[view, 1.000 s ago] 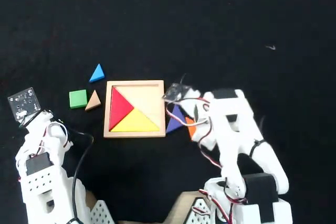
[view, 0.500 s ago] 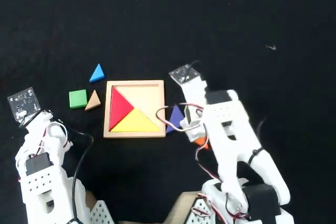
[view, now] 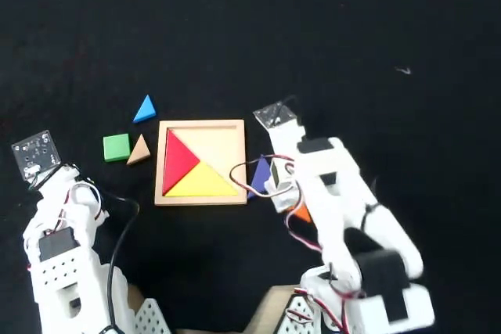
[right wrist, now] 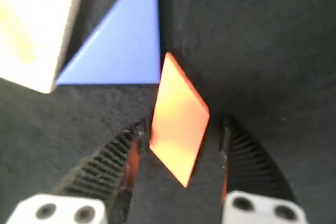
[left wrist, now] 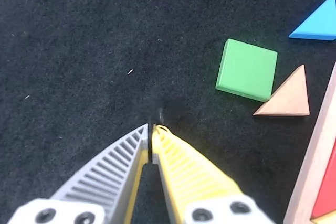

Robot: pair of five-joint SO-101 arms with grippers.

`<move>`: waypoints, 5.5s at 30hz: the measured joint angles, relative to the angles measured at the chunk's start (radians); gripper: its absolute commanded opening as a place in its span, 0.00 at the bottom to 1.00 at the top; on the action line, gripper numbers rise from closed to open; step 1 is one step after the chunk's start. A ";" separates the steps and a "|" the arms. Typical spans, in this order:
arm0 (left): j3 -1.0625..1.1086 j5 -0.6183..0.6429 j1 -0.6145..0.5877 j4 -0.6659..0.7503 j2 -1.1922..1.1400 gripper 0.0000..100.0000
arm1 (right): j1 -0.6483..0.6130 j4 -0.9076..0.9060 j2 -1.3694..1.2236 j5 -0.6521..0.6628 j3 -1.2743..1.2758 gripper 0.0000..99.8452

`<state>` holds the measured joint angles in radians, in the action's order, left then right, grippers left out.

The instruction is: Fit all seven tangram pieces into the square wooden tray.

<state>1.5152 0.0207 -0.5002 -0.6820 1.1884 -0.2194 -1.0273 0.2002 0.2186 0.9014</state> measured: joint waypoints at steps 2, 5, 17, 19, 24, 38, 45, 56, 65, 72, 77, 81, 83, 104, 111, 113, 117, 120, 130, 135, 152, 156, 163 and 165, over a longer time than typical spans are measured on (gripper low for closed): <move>0.000 0.000 0.000 0.000 0.000 0.03 | -0.002 0.006 -0.041 -0.015 -0.018 0.16; 0.000 0.000 0.000 0.000 0.000 0.03 | 0.005 0.006 -0.064 -0.021 -0.040 0.06; 0.000 0.000 0.000 0.000 0.000 0.03 | 0.005 -0.084 -0.068 -0.020 -0.146 0.03; 0.000 0.000 0.000 0.000 0.000 0.03 | 0.005 -0.150 -0.040 -0.020 -0.196 0.03; 0.000 0.000 0.000 0.000 0.000 0.03 | 0.000 -0.232 0.081 -0.020 -0.278 0.03; 0.000 0.000 0.000 0.000 0.000 0.03 | -0.284 -0.245 -0.080 -0.433 -0.517 0.03; 0.000 0.000 0.000 0.000 0.000 0.03 | -0.292 -0.187 -0.244 -0.735 -0.583 0.03; 0.000 0.000 0.000 0.000 0.000 0.03 | -0.293 -0.124 -0.331 -0.760 -0.583 0.03; 0.000 0.000 0.000 0.000 0.000 0.03 | -0.293 -0.124 -0.333 -0.760 -0.583 0.11; 0.000 0.000 0.000 0.000 0.000 0.03 | -0.356 -0.184 -0.333 -0.760 -0.583 0.19; 0.000 0.000 0.000 0.000 0.000 0.03 | -0.359 -0.190 -0.333 -0.760 -0.585 0.19; 0.000 0.000 0.000 0.000 0.000 0.03 | -0.359 -0.190 -0.333 -0.760 -0.585 0.18; 0.000 0.000 0.000 0.000 0.000 0.03 | -0.359 -0.190 -0.333 -0.727 -0.585 0.13; 0.000 0.000 0.000 0.000 0.000 0.03 | -0.440 -0.236 -0.347 -0.451 -0.583 0.01; 0.000 0.000 0.000 0.000 0.000 0.03 | -0.405 -0.226 -0.422 -0.413 -0.595 0.01; 0.000 0.000 0.000 0.000 0.000 0.03 | -0.405 -0.222 -0.423 -0.411 -0.603 0.01; 0.000 0.000 0.000 0.000 0.000 0.03 | -0.405 -0.224 -0.422 -0.408 -0.621 0.01; 0.000 0.000 0.000 0.000 0.000 0.03 | -0.402 -0.233 -0.413 -0.408 -0.621 0.01; 0.000 0.000 0.000 0.000 0.000 0.03 | -0.198 -0.181 -0.124 -0.143 -0.423 0.01; 0.000 0.000 0.000 0.000 0.000 0.03 | -0.198 -0.054 -0.130 -0.081 -0.295 0.01; 0.000 0.000 0.003 0.000 0.000 0.03 | -0.035 -0.034 -0.339 0.040 -0.399 0.01; 0.000 0.000 0.003 0.000 0.000 0.03 | 0.043 -0.031 -0.318 0.103 -0.388 0.01; 0.000 0.000 0.003 0.000 0.000 0.03 | 0.069 -0.138 -0.160 0.087 -0.381 0.05; 0.000 0.000 0.003 0.000 0.000 0.03 | 0.069 -0.153 -0.084 0.029 -0.364 0.13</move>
<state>1.5152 0.0207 -0.4971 -0.6820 1.1884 -0.1504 -1.1807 0.1158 0.2478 0.5378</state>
